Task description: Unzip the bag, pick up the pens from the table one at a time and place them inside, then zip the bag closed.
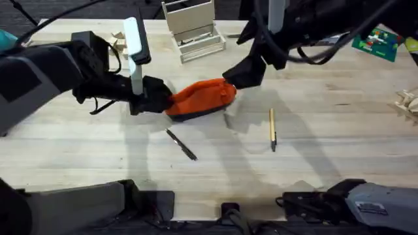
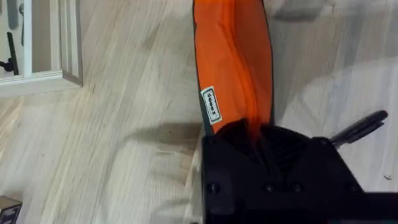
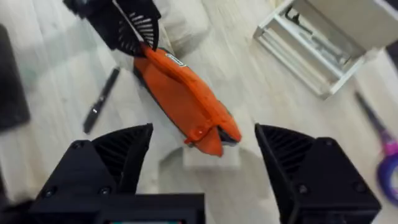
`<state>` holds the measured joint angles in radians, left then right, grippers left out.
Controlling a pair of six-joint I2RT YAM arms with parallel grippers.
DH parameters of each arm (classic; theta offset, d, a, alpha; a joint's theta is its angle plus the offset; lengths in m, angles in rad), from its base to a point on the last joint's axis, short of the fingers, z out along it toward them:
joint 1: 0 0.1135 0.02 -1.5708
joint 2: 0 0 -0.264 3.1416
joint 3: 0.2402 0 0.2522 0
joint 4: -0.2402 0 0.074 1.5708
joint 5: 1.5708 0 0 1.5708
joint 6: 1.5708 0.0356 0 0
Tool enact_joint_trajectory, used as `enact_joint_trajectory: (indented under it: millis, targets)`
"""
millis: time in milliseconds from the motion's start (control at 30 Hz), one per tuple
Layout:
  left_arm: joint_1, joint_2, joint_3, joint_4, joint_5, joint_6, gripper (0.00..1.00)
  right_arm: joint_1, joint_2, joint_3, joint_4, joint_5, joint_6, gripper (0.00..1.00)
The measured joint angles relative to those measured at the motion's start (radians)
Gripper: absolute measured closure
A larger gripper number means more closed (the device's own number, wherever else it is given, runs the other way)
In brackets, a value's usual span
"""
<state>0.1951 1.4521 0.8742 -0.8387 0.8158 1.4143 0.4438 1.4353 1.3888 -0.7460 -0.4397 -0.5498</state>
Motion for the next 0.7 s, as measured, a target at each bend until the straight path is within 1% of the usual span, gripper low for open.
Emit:
enact_joint_trajectory:
  millis: [267, 433, 567, 700]
  targets:
    - [0.0, 0.0, 0.0, -0.001, 0.0, 0.0, 0.958, 0.0, 0.0, 0.0, -0.001, 0.003, 0.323, 0.003]
    - [0.0, 0.0, 0.0, -0.002, 0.0, 0.0, 0.958, 0.0, 0.0, 0.0, -0.005, 0.002, 0.477, 0.004]
    - [0.0, 0.0, 0.0, -0.002, 0.0, 0.0, 0.958, 0.0, 0.0, 0.0, -0.037, 0.002, 0.542, 0.004]
    - [0.0, 0.0, 0.0, -0.002, 0.0, 0.0, 0.958, 0.0, 0.0, 0.0, -0.043, 0.002, 0.567, 0.004]
